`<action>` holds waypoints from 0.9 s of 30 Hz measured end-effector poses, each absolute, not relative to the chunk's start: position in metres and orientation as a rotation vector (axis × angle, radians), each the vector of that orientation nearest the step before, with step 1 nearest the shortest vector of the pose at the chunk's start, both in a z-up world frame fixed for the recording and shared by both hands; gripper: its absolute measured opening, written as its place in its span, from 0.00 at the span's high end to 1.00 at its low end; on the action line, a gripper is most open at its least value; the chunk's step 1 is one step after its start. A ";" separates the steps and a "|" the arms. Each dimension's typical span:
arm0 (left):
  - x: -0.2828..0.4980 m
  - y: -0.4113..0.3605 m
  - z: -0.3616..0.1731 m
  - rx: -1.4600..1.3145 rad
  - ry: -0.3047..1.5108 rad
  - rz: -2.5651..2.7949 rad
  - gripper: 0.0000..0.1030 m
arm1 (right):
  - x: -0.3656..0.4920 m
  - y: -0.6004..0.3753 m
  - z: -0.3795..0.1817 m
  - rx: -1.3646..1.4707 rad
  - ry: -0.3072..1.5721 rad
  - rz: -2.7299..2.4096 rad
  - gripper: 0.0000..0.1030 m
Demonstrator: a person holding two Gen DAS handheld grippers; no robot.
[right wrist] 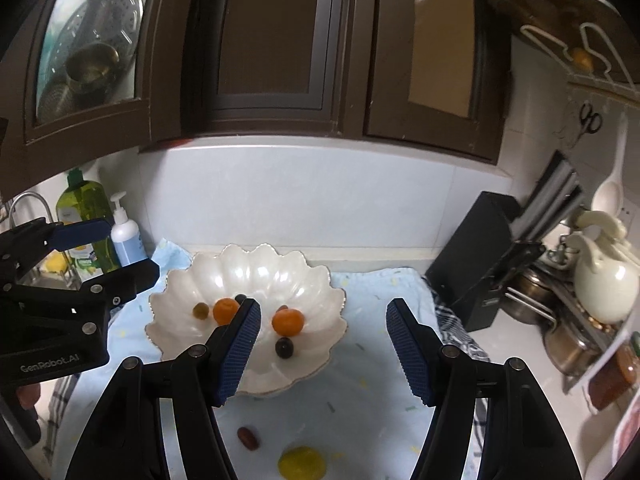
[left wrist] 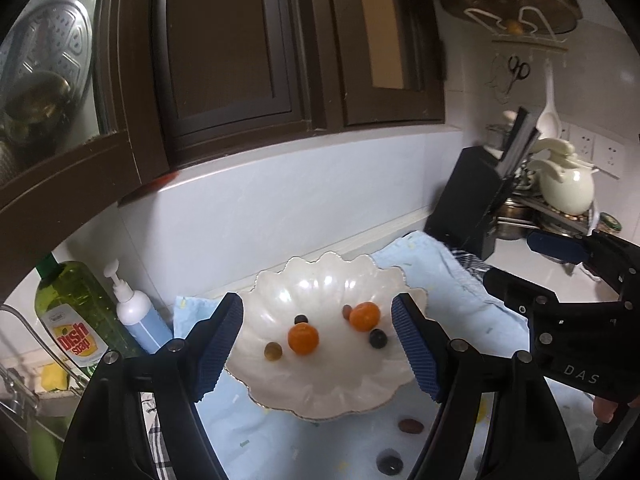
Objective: Organize fruits
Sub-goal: 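Withdraw both tools from the bowl back toward the remaining fruits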
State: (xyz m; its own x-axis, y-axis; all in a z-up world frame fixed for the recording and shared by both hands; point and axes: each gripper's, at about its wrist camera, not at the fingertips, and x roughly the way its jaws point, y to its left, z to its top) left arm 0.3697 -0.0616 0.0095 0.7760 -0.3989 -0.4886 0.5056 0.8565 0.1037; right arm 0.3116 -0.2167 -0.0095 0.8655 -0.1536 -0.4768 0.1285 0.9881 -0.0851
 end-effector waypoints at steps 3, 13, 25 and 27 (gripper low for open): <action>0.358 -0.058 0.011 0.236 0.467 -0.520 0.26 | 0.295 -0.212 -0.006 -0.044 0.486 -0.160 0.36; 0.323 -0.048 0.002 0.270 0.476 -0.588 0.26 | 0.242 -0.190 -0.008 -0.051 0.429 -0.192 0.36; 0.297 -0.039 -0.026 0.309 0.518 -0.628 0.26 | 0.205 -0.178 -0.039 -0.025 0.461 -0.241 0.36; 0.295 -0.039 -0.031 0.315 0.525 -0.635 0.26 | 0.203 -0.177 -0.045 -0.024 0.474 -0.248 0.36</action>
